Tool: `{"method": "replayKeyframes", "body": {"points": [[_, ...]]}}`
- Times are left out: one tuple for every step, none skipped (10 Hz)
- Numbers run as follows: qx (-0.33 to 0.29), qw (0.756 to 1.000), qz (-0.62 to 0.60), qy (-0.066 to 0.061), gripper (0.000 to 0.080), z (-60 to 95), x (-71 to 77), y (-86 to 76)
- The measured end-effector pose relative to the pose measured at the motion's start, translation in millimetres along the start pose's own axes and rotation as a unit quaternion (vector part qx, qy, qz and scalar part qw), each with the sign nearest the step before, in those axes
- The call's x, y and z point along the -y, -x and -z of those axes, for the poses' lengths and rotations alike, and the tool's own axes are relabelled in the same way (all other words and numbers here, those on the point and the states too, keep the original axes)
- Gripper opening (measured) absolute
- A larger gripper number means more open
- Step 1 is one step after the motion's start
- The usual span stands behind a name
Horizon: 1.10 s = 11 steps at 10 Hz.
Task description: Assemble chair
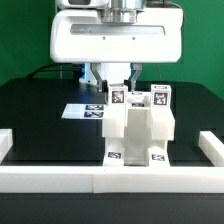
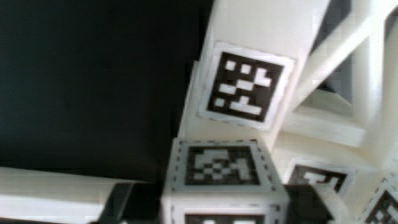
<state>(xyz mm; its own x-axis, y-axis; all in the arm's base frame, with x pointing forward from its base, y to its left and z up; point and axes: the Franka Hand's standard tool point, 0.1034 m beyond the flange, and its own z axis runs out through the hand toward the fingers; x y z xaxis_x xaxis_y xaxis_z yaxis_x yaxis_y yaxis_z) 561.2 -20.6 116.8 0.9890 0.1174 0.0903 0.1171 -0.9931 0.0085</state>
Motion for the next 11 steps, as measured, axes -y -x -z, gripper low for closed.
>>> {"method": "replayKeyframes", "body": {"points": [[0.0, 1.0, 0.0, 0.0, 0.0285, 0.0, 0.0, 0.0], [0.0, 1.0, -0.005, 0.0, 0.0285, 0.0, 0.1, 0.0], [0.0, 0.998, -0.063, -0.001, 0.0285, 0.0, 0.5, -0.1], [0.0, 0.996, -0.094, -0.001, 0.0285, 0.1, 0.8, -0.2], [-0.001, 0.989, -0.145, -0.001, 0.0285, 0.1, 1.7, -0.5], [-0.001, 0.982, -0.186, -0.001, 0.0285, 0.2, 1.7, -0.5], [-0.001, 0.976, -0.22, -0.001, 0.0285, 0.2, 1.8, -0.6], [-0.001, 0.971, -0.24, -0.001, 0.0287, 0.2, 1.9, -0.7], [-0.001, 0.958, -0.286, -0.001, 0.0287, 0.3, 2.4, -0.9], [-0.001, 0.948, -0.318, -0.001, 0.0287, 0.3, 2.6, -1.0], [-0.001, 0.939, -0.343, -0.001, 0.0287, 0.4, 2.6, -1.0]]}}
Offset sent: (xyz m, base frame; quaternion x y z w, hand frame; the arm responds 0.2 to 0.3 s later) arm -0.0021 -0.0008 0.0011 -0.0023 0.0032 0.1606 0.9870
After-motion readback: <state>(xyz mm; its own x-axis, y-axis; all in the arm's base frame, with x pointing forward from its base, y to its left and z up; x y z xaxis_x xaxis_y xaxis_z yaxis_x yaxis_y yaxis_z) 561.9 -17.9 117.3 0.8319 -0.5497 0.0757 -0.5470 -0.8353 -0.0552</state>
